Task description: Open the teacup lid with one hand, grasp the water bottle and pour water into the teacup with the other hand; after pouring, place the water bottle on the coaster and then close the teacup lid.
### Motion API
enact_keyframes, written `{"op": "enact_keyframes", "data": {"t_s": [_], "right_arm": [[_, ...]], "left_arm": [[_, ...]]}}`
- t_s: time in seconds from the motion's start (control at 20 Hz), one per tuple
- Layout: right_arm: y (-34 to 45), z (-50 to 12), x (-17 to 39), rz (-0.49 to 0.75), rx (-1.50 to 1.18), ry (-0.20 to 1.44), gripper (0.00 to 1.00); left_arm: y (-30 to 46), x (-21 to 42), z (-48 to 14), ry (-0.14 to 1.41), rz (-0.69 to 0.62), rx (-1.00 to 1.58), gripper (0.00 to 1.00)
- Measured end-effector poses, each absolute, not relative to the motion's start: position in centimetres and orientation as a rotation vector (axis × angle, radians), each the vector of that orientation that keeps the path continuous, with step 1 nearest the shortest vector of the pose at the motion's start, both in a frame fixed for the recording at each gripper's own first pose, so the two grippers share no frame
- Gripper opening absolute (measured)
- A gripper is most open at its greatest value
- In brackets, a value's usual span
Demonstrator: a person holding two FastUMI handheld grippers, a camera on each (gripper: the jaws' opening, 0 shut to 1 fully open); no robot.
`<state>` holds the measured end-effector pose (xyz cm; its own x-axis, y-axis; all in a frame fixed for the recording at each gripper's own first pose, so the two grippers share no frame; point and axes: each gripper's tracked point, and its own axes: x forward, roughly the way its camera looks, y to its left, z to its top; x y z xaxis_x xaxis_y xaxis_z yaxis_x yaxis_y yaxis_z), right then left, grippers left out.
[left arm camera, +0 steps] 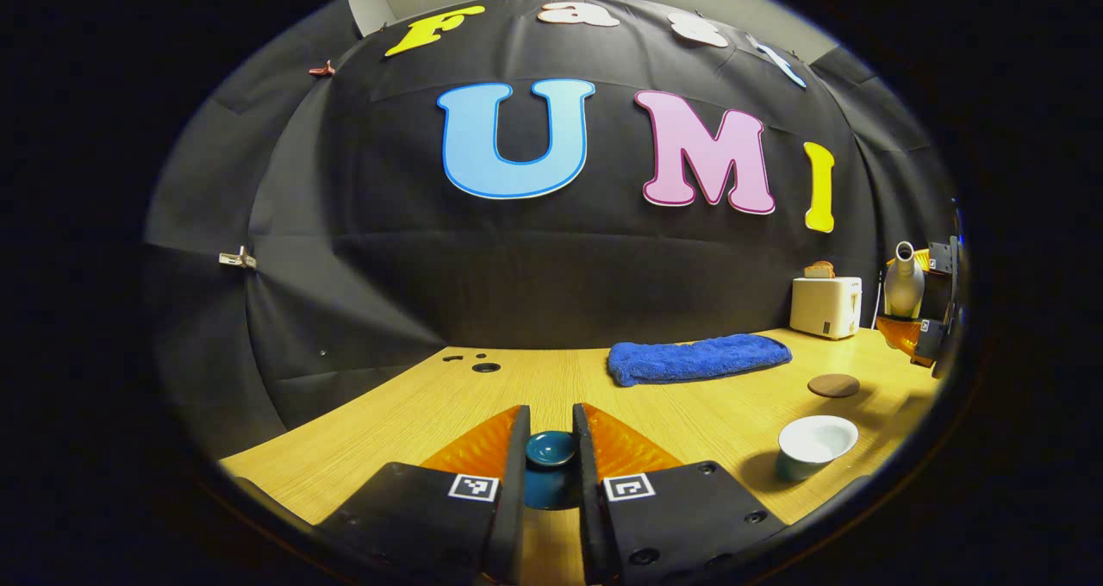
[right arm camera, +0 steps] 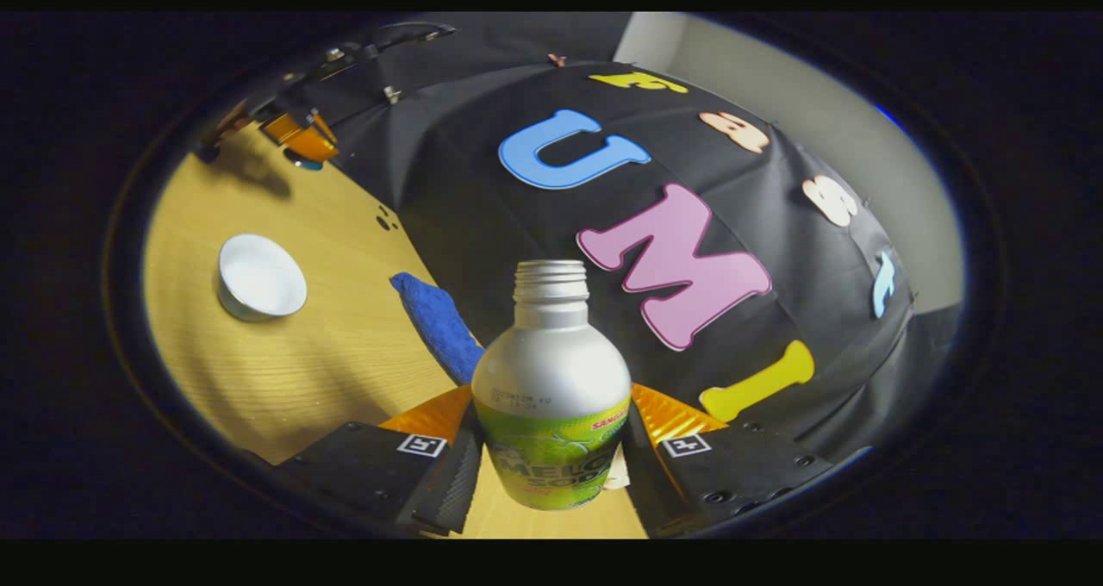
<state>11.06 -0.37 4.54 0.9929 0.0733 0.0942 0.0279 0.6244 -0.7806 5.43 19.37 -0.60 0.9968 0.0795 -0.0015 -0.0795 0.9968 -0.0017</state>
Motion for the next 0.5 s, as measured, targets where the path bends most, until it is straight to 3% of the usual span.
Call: {"op": "enact_keyframes", "data": {"t_s": [0.3, 0.5], "right_arm": [[-1.9, 3.2, 12.4, 0.107, -0.414, 0.016, 0.75], [-3.4, 3.4, 15.0, 0.093, -0.168, 0.066, 0.75]], "left_arm": [[19.2, 5.5, -0.5, 0.0, 0.072, 0.0, 0.31], [19.3, 5.5, -0.5, 0.0, 0.076, 0.0, 0.3]]}}
